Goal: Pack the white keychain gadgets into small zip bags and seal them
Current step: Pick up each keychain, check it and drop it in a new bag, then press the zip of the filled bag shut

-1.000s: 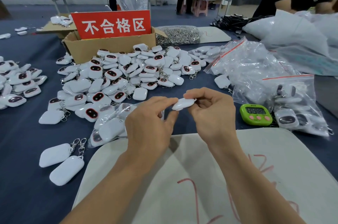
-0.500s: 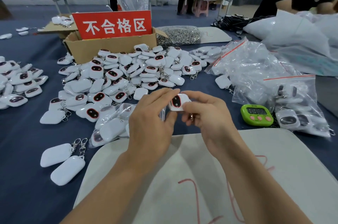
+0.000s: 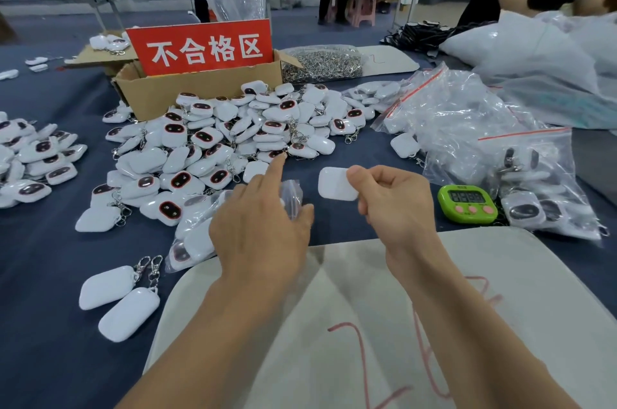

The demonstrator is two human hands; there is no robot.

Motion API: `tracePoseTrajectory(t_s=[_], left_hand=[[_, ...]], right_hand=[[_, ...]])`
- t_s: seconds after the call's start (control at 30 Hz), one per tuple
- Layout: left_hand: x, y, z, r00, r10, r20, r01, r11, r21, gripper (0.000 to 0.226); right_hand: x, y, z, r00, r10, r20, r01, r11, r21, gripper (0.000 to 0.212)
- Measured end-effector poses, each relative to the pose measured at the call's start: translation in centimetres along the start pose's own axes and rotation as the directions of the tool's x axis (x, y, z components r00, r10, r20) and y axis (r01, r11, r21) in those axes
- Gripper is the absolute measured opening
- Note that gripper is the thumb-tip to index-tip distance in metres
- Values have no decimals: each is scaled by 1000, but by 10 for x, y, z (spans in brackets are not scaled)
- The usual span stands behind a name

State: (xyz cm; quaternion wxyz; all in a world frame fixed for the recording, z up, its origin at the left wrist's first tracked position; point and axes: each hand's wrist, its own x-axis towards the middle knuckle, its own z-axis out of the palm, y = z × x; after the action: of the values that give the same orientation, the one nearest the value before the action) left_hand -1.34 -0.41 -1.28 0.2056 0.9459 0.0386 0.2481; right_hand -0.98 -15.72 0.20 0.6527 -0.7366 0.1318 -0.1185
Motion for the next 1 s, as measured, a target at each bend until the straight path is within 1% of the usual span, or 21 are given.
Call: tracePoseTrajectory(t_s=[0.07, 0.13, 0.2, 0.23, 0.27, 0.33, 0.4, 0.43, 0.5, 0.53, 0.57, 0.6, 0.63, 0.7, 0.73, 0.77, 0.8, 0.87, 0.9, 0.93, 1.0], left_hand=[[4, -4, 0, 991, -26, 133, 14, 995, 94, 75], [7, -7, 0, 983, -59, 175, 47, 996, 75, 71], [6, -5, 0, 988, -76, 138, 87, 993, -78, 68], [4, -3, -1, 993, -63, 99, 79, 983, -166, 67], [2, -2, -2, 998, -30, 52, 42, 969, -242, 66], [-1, 0, -5, 998, 58, -31, -65, 943, -327, 64], [-2, 0, -6, 989, 124, -77, -144, 917, -372, 62], [-2, 0, -7, 985, 150, -89, -174, 901, -396, 60], [-3, 0, -7, 974, 199, -107, -226, 869, -439, 54], [-3, 0, -8, 968, 218, -123, -250, 854, -457, 51], [-2, 0, -10, 961, 233, -151, -278, 838, -469, 48], [-1, 0, -11, 950, 246, -192, -309, 824, -475, 46], [0, 0, -12, 939, 249, -238, -336, 812, -477, 43], [2, -1, -16, 926, 231, -300, -358, 788, -501, 42], [3, -1, -17, 925, 224, -308, -361, 773, -522, 41], [4, -1, -18, 924, 227, -307, -366, 756, -543, 40], [4, -1, -20, 923, 238, -301, -373, 738, -561, 39], [7, 0, -23, 919, 264, -294, -391, 708, -588, 37], [9, 0, -26, 915, 276, -295, -401, 698, -593, 36], [11, 0, -29, 910, 285, -300, -412, 692, -593, 35], [14, -1, -36, 913, 267, -310, -406, 683, -607, 33]], right_hand=[[2, 1, -1, 1000, 13, -13, -13, 999, -39, 43], [1, 2, 0, 1000, 26, 7, -26, 999, -32, 43], [0, 3, 2, 999, 27, 39, -26, 1000, -5, 39], [-1, 3, 4, 998, 19, 61, -20, 1000, 11, 34], [-2, 3, 5, 996, 9, 90, -11, 1000, 21, 29], [-4, 3, 10, 988, -17, 154, 16, 1000, 4, 22], [-8, 4, 17, 971, -66, 230, 76, 996, -35, 18], [-10, 5, 20, 953, -111, 283, 134, 989, -62, 20], [-15, 5, 24, 879, -220, 423, 307, 940, -149, 36], [-17, 5, 27, 841, -250, 481, 375, 909, -184, 41], [-18, 5, 28, 817, -266, 511, 405, 896, -181, 43], [-18, 4, 29, 826, -279, 490, 388, 912, -134, 44], [-16, 3, 27, 866, -284, 411, 333, 942, -50, 45], [-7, 2, 19, 957, -250, 150, 238, 967, 89, 42], [-2, 2, 13, 970, -236, 49, 231, 969, 89, 42], [1, 2, 8, 971, -238, 16, 236, 970, 58, 46], [3, 3, 4, 965, -257, 55, 256, 966, 22, 55], [1, 3, 4, 927, -289, 241, 304, 952, -28, 71], [-1, 2, 6, 899, -301, 318, 323, 946, -19, 69], [-2, 1, 7, 878, -320, 356, 336, 942, 17, 61], [-4, -6, 6, 880, -351, 319, 322, 936, 143, 39]])
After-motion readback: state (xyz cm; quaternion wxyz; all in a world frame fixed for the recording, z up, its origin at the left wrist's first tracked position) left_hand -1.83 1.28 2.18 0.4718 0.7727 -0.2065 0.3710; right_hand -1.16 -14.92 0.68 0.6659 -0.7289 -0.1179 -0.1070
